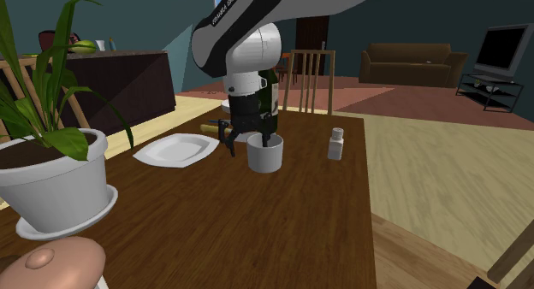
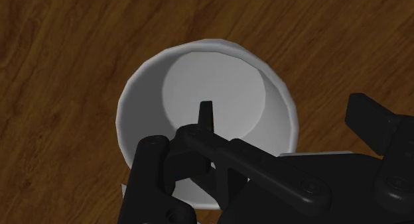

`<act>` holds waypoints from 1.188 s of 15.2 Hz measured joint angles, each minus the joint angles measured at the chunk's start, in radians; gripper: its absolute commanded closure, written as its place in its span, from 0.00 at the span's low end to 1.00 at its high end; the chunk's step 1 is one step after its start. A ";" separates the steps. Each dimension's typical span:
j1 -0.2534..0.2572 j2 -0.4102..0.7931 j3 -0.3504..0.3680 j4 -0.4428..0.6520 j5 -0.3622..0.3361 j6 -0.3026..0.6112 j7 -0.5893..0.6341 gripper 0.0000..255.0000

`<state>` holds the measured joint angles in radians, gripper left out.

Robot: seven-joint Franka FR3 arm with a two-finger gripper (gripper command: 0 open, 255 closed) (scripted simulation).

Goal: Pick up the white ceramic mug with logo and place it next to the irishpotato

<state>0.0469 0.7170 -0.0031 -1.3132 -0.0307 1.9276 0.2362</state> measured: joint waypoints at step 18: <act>0.000 0.005 0.000 0.006 0.000 -0.001 0.000 1.00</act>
<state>0.0468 0.7219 -0.0032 -1.3073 -0.0307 1.9270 0.2362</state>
